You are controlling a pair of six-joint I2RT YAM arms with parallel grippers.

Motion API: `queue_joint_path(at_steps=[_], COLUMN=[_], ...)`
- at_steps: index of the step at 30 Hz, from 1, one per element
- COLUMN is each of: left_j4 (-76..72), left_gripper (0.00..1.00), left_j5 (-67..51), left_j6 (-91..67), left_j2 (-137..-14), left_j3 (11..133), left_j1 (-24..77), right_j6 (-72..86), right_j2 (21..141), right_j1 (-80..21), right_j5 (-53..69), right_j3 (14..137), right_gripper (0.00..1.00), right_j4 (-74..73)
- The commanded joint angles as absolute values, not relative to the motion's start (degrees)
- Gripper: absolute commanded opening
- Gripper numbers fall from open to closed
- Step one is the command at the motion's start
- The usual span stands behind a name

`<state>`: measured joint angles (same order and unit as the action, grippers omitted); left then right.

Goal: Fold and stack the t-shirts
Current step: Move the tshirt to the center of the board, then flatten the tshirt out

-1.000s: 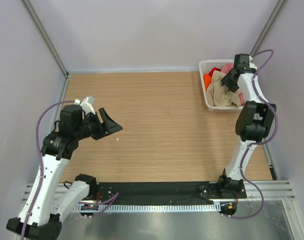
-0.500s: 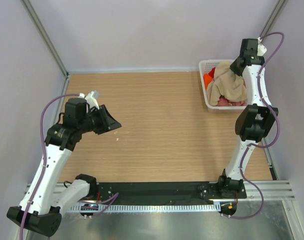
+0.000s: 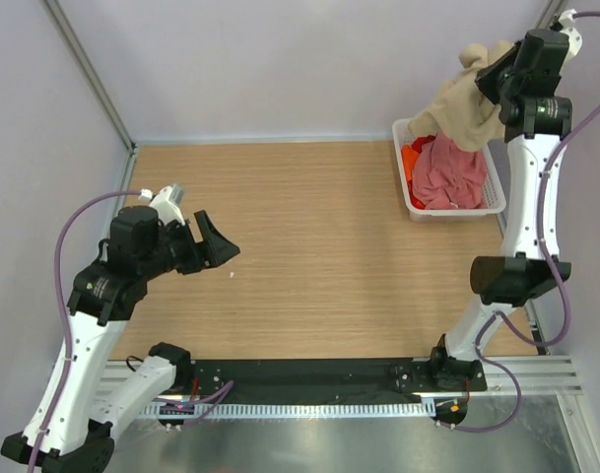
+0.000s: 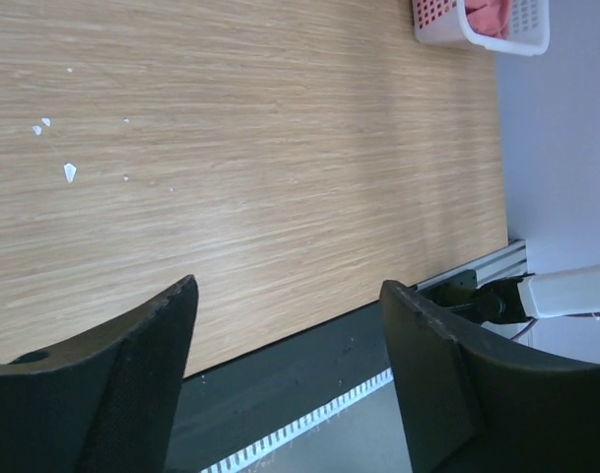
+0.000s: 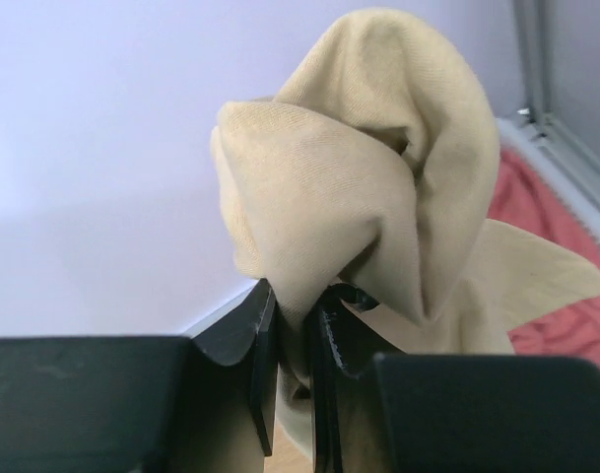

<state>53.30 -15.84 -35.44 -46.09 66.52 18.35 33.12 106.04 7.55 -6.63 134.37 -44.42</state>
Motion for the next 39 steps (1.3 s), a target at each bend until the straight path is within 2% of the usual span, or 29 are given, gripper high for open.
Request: queue_joint_path(at_steps=[1, 4, 7, 8, 9, 10, 11, 13, 18, 23, 26, 31, 35, 38, 39], left_j4=[54.4, 53.9, 53.3, 53.3, 53.4, 53.4, 53.4, 53.0, 51.6, 51.4, 51.2, 52.2, 56.8, 55.6, 54.9], left_gripper=[0.79, 0.81, 0.82, 0.82, 0.82, 0.82, 0.81, 0.81, 0.79, 0.77, 0.77, 0.79, 0.8, 0.77, 0.7], left_j5=[-13.4, -14.5, -15.7, -16.1, -16.3, -17.0, -17.3, -18.0, -19.5, -19.5, -17.0, -10.7, -2.9, -6.0, -6.8], left_j6=[-35.3, -36.2, -36.9, -37.1, -37.4, -37.6, -38.1, -38.8, -41.3, -42.0, -42.0, -43.1, -43.0, -44.3, -44.7], left_j2=[-45.1, -44.6, -44.5, -44.5, -44.6, -44.6, -44.6, -44.6, -45.8, -53.1, -57.9, -63.6, -67.7, -70.1, -70.6], left_j3=[69.4, 69.6, 68.9, 68.6, 68.4, 67.7, 67.3, 65.8, 61.2, 58.1, 58.2, 58.7, 60.0, 57.1, 55.6], left_j1=[19.5, 20.0, 20.7, 20.8, 20.9, 20.9, 20.8, 20.9, 21.4, 21.4, 21.4, 21.4, 19.9, 16.1, 15.1], right_j6=[35.2, 35.2, 38.8, 40.0, 41.2, 41.1, 40.8, 39.6, 35.2, 40.3, 41.7, 39.7, 35.9, 33.8, 33.4], right_j2=[97.3, 90.7, 82.7, 81.0, 78.3, 77.8, 77.8, 77.1, 71.6, 67.4, 67.8, 76.4, 85.9, 90.8, 91.4], right_j1=[0.0, -10.3, -16.9, -19.8, -20.9, -21.6, -22.4, -22.4, -22.4, -23.0, -23.5, -23.6, -23.6, -24.3, -24.8], right_j5=[-1.5, -1.6, -1.3, -0.7, 4.6, 7.0, 8.4, 9.6, 10.1, 21.5, 20.3, 20.8, 20.4, 21.7, 21.7], right_j3=[132.7, 123.2, 109.3, 101.1, 97.0, 93.4, 88.2, 83.3, 69.5, 54.9, 51.2, 53.3, 61.3, 64.8, 65.0], right_gripper=[0.01, 0.01, 0.06, 0.21, 0.38, 0.51, 0.69, 0.79, 0.84, 0.77, 0.75, 0.77, 0.79, 0.78, 0.77], right_j4=[-43.1, -45.3, -46.2, -45.8, -45.4, -45.2, -48.3, -53.1, -54.5, -44.0, -39.0, -33.9, -36.0, -37.4, -37.4])
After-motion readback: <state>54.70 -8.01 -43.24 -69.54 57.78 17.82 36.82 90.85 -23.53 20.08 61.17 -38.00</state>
